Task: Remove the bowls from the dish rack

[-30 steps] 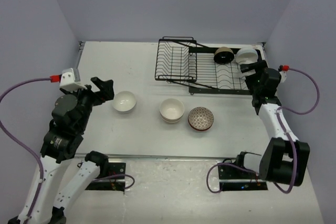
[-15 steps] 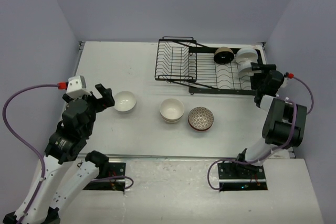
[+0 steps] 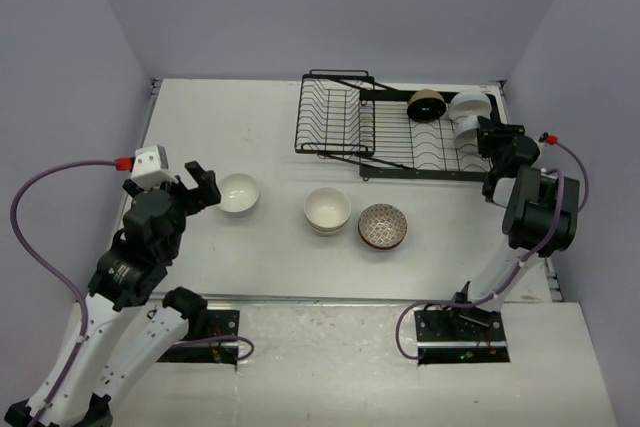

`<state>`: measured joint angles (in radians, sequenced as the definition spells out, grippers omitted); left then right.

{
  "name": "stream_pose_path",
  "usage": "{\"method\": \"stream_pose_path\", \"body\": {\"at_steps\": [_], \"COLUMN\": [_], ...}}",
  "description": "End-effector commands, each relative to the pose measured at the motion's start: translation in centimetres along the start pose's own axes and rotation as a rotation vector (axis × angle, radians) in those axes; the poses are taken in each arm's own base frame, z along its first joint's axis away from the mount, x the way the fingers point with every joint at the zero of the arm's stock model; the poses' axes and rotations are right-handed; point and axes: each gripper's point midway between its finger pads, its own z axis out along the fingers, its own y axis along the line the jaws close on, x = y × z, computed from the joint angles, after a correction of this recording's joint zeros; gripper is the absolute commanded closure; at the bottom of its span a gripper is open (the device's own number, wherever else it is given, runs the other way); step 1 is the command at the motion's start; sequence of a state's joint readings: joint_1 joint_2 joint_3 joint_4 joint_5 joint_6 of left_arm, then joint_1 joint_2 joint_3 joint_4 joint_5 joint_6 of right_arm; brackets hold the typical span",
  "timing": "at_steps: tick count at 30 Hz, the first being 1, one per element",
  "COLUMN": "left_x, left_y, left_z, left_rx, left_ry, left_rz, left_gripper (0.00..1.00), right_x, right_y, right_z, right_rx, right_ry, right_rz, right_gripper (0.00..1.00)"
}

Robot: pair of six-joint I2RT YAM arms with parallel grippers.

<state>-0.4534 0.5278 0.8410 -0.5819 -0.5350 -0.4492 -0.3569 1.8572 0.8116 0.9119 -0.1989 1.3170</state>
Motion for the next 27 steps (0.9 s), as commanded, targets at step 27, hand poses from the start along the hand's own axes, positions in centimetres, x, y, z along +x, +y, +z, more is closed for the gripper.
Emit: {"method": "stream_pose_path", "body": {"at_steps": [27], "left_x": [-0.3], "left_y": [-0.8], "left_z": [0.8], "left_rx": [0.021], "left_ry": [-0.015], "left_rz": [0.023], "left_gripper": [0.00], "right_x": [0.9], "right_y": [9.0], "right_z": [-1.5], "right_rx": [-0.583], "right_ry": [0.127], "right_rz": [0.022], "right_gripper": [1.00]}}
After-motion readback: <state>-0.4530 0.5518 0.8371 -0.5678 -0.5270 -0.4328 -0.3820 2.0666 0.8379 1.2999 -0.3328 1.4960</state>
